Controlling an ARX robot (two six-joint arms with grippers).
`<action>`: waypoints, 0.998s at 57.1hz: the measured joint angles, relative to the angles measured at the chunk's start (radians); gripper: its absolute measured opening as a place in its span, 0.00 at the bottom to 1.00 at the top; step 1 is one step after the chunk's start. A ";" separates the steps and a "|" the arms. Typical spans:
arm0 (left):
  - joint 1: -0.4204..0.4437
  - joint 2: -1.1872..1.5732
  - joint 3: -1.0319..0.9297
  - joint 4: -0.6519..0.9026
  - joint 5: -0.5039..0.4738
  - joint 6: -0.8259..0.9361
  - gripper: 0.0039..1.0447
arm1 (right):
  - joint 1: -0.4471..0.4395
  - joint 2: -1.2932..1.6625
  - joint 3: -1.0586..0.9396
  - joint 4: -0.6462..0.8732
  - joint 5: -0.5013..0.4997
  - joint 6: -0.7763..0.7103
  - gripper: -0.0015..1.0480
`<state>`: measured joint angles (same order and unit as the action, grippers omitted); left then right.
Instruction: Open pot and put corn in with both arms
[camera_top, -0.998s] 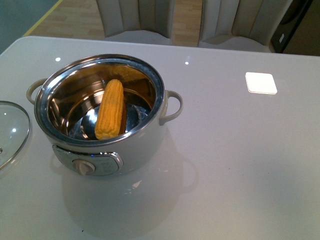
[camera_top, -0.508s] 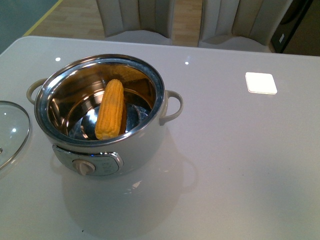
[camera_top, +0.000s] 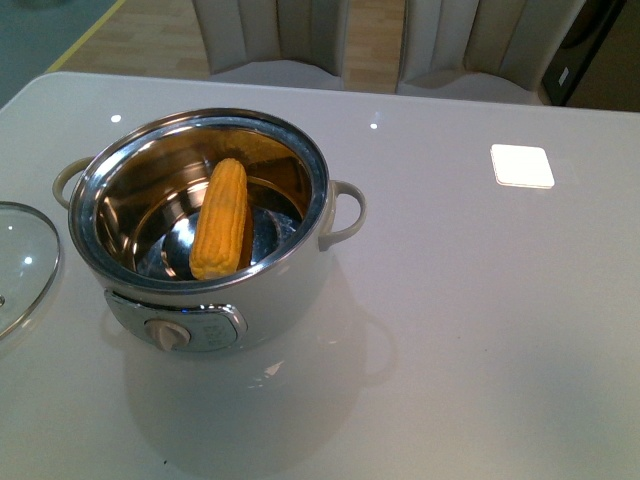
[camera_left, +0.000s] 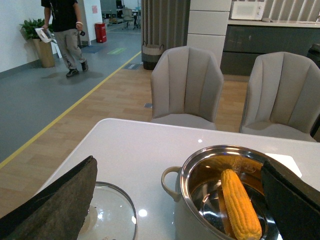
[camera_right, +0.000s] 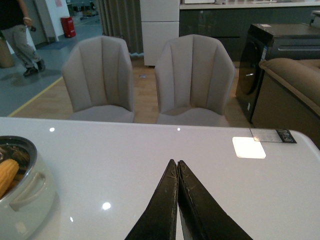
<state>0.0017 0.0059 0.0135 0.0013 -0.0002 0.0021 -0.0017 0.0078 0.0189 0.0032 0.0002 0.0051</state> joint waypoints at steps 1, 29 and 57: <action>0.000 0.000 0.000 0.000 0.000 0.000 0.93 | 0.000 0.000 0.000 0.000 0.000 0.000 0.02; 0.000 0.000 0.000 0.000 0.000 0.000 0.93 | 0.000 -0.002 0.000 -0.001 0.000 -0.002 0.32; 0.000 0.000 0.000 0.000 0.000 0.000 0.93 | 0.000 -0.002 0.000 -0.001 0.000 -0.002 0.91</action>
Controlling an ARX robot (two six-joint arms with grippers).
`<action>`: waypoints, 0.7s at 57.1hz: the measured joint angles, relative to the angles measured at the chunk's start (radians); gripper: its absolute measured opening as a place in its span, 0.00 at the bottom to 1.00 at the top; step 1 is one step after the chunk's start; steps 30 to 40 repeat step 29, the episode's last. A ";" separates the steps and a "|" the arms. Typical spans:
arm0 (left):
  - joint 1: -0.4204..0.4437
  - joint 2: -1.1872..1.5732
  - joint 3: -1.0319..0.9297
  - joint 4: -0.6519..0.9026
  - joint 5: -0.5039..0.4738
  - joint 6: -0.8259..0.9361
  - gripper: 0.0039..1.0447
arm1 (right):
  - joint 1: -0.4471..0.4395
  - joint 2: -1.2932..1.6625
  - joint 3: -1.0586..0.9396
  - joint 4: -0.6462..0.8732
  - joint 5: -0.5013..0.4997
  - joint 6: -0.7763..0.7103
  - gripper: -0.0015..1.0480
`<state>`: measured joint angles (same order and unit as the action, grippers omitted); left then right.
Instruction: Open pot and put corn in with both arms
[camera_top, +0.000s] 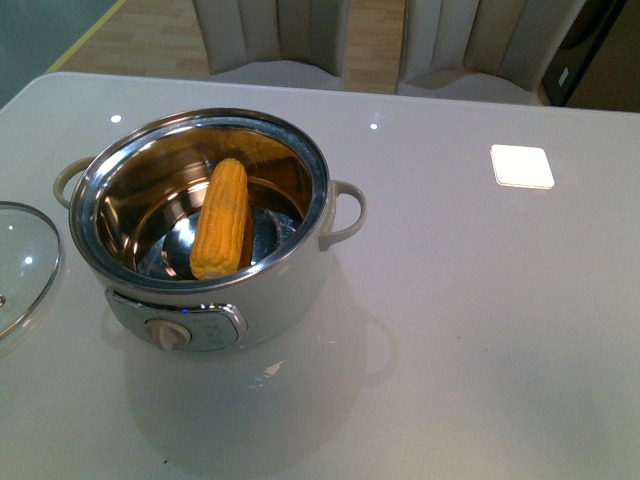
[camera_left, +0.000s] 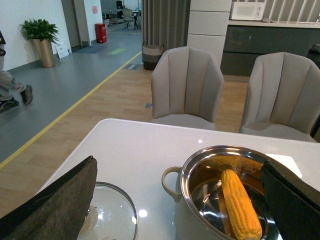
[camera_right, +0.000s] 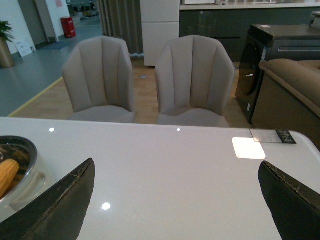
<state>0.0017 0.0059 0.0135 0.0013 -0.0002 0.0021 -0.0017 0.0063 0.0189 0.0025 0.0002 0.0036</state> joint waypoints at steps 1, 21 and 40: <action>0.000 0.000 0.000 0.000 0.000 0.000 0.93 | 0.000 0.000 0.000 0.000 0.000 0.000 0.91; 0.000 0.000 0.000 0.000 0.000 0.000 0.93 | 0.000 0.000 0.000 0.000 0.000 0.000 0.91; 0.000 0.000 0.000 0.000 0.000 0.000 0.93 | 0.000 0.000 0.000 0.000 0.000 0.000 0.91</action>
